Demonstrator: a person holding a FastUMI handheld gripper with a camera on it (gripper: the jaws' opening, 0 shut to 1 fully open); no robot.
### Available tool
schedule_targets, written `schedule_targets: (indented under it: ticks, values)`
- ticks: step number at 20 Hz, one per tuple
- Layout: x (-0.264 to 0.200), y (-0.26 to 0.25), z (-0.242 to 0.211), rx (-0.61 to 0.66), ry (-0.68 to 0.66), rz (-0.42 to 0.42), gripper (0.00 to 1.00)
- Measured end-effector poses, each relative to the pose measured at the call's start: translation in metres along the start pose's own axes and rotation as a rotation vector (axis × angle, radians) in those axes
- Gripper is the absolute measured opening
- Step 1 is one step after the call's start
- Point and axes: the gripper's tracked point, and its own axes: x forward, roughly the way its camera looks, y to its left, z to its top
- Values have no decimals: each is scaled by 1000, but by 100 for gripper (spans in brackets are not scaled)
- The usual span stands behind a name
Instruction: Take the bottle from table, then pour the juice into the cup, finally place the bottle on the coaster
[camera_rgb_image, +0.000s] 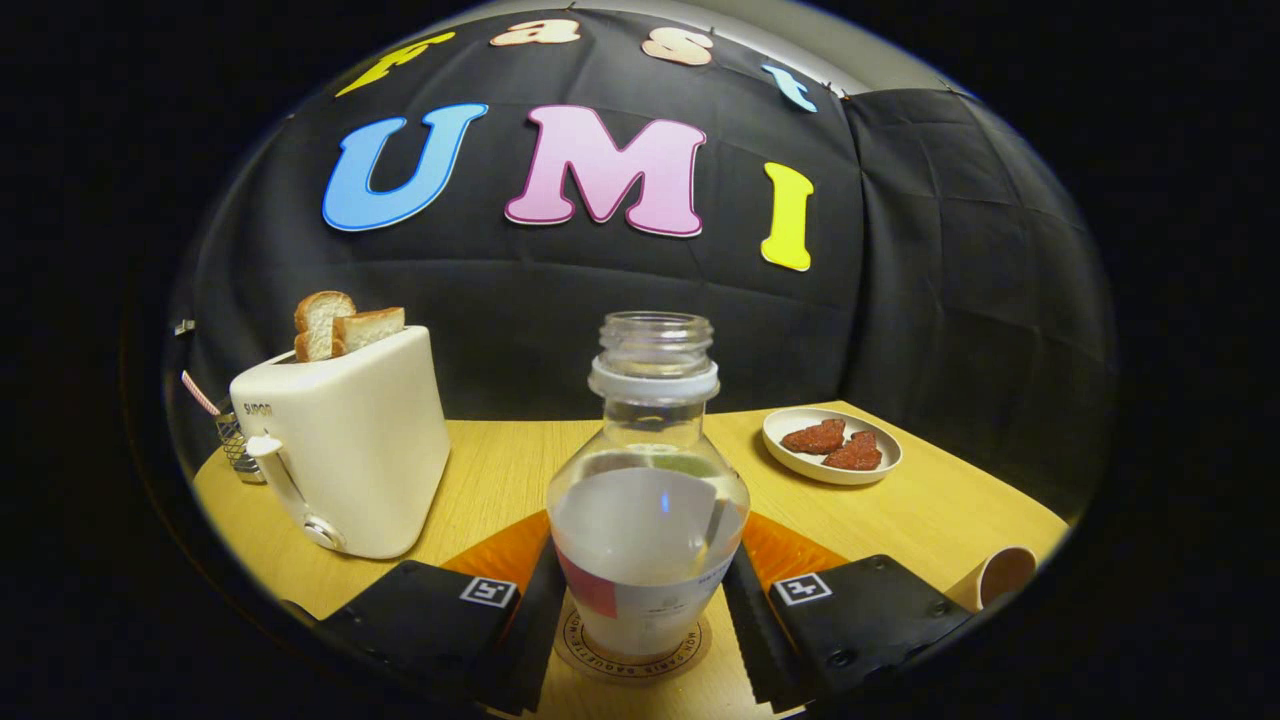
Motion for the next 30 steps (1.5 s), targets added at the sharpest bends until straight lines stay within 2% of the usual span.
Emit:
schedule_targets:
  ticks: [2, 3, 4, 15, 19, 25, 30]
  values:
    - [-2, 3, -2, -4, 6, 5, 81]
    - [-5, 2, -3, -3, 16, 6, 86]
    - [-8, 0, -3, 0, 25, 3, 100]
    - [-74, -11, 16, -62, 54, 27, 97]
    - [-124, -14, 57, -78, -35, 70, 97]
    - [-207, -23, 127, -2, -139, 120, 97]
    - [-265, -30, 163, 28, -151, 185, 97]
